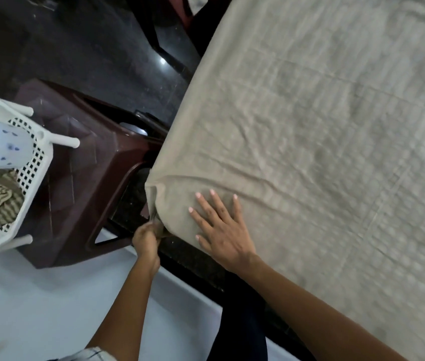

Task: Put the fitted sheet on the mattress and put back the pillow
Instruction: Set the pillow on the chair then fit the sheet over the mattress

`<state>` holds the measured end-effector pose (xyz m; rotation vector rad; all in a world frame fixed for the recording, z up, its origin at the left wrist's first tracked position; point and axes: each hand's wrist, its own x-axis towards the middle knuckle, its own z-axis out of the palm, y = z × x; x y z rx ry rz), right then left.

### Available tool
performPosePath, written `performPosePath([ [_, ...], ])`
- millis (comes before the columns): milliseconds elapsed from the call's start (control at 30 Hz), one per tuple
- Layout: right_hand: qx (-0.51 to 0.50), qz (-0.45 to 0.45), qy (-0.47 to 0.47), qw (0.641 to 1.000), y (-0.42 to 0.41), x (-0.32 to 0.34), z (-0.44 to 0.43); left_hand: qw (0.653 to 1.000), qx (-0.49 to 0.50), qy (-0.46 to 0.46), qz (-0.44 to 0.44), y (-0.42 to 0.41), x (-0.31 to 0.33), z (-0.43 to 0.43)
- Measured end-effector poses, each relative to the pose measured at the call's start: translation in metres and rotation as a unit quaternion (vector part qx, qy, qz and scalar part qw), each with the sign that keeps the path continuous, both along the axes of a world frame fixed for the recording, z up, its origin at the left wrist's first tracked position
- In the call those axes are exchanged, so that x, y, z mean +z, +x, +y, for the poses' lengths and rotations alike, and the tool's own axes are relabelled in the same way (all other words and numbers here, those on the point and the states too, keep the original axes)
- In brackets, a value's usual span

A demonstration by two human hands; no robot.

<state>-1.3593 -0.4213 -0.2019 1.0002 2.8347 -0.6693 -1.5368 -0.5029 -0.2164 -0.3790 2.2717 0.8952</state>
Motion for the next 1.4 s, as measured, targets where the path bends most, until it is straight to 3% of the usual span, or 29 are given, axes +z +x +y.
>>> performPosePath([
  [67, 0.007, -0.013, -0.003, 1.000, -0.005, -0.002, -0.008, 0.994, -0.010, -0.036, 0.107, -0.009, 0.013, -0.011],
  [200, 0.001, -0.009, 0.003, 1.000, -0.005, -0.001, -0.011, 0.941, -0.060, -0.121, 0.312, -0.036, 0.029, -0.020],
  [267, 0.005, -0.007, 0.003, 1.000, 0.001, -0.001, -0.012, 0.929, -0.101, -0.131, 0.330, -0.051, 0.028, -0.024],
  [367, -0.007, -0.014, 0.007, 1.000, 0.011, -0.001, -0.016, 0.942, -0.106, -0.168, 0.272, -0.059, 0.022, -0.020],
  [433, -0.023, -0.011, -0.002, 1.000, 0.014, 0.000, -0.018, 0.917, -0.150, -0.194, 0.314, -0.037, 0.024, -0.009],
  [533, -0.071, 0.004, 0.008, 0.997, 0.018, 0.001, -0.019, 0.801, -0.410, -0.089, 0.427, 0.029, 0.028, 0.011],
  [600, -0.114, 0.013, 0.007, 0.993, 0.025, 0.000, -0.020, 0.715, -0.582, -0.011, 0.387, 0.077, 0.030, 0.027],
  [667, -0.154, -0.007, -0.008, 0.988, 0.061, -0.003, -0.030, 0.608, -0.728, 0.029, 0.317, 0.128, 0.027, 0.037],
  [733, -0.177, -0.018, -0.008, 0.984, 0.099, -0.007, -0.040, 0.552, -0.775, -0.011, 0.307, 0.136, 0.016, 0.037],
  [800, -0.213, -0.038, -0.012, 0.976, 0.140, -0.009, -0.049, 0.573, -0.745, -0.068, 0.333, 0.119, 0.007, 0.033],
  [900, -0.330, -0.109, -0.010, 0.937, 0.234, -0.011, -0.063, 0.607, -0.705, -0.092, 0.355, 0.115, 0.007, 0.037],
  [967, -0.447, -0.142, -0.027, 0.883, 0.294, -0.001, -0.077, 0.626, -0.690, -0.092, 0.351, 0.139, 0.007, 0.046],
  [1000, -0.483, -0.135, -0.036, 0.864, 0.290, 0.000, -0.079, 0.653, -0.664, -0.106, 0.349, 0.135, 0.013, 0.045],
  [1067, -0.522, -0.121, -0.018, 0.844, 0.295, 0.003, -0.079, 0.662, -0.655, -0.081, 0.356, 0.178, 0.013, 0.056],
  [1100, -0.494, -0.098, -0.006, 0.864, 0.268, 0.001, -0.071, 0.654, -0.664, -0.058, 0.359, 0.186, 0.017, 0.059],
  [1133, -0.464, -0.074, 0.002, 0.883, 0.261, -0.004, -0.071, 0.616, -0.704, -0.006, 0.354, 0.223, 0.018, 0.065],
  [1233, -0.354, -0.020, 0.008, 0.935, 0.235, -0.011, -0.063, 0.439, -0.841, 0.107, 0.297, 0.302, 0.015, 0.071],
  [1267, -0.342, -0.015, 0.015, 0.939, 0.243, -0.014, -0.065, 0.397, -0.863, 0.114, 0.290, 0.313, 0.009, 0.071],
  [1300, -0.341, -0.019, 0.020, 0.940, 0.261, -0.016, -0.069, 0.388, -0.869, 0.099, 0.292, 0.316, 0.005, 0.073],
  [1400, -0.417, -0.085, 0.032, 0.904, 0.365, -0.017, -0.088, 0.438, -0.839, 0.037, 0.320, 0.302, -0.002, 0.080],
])
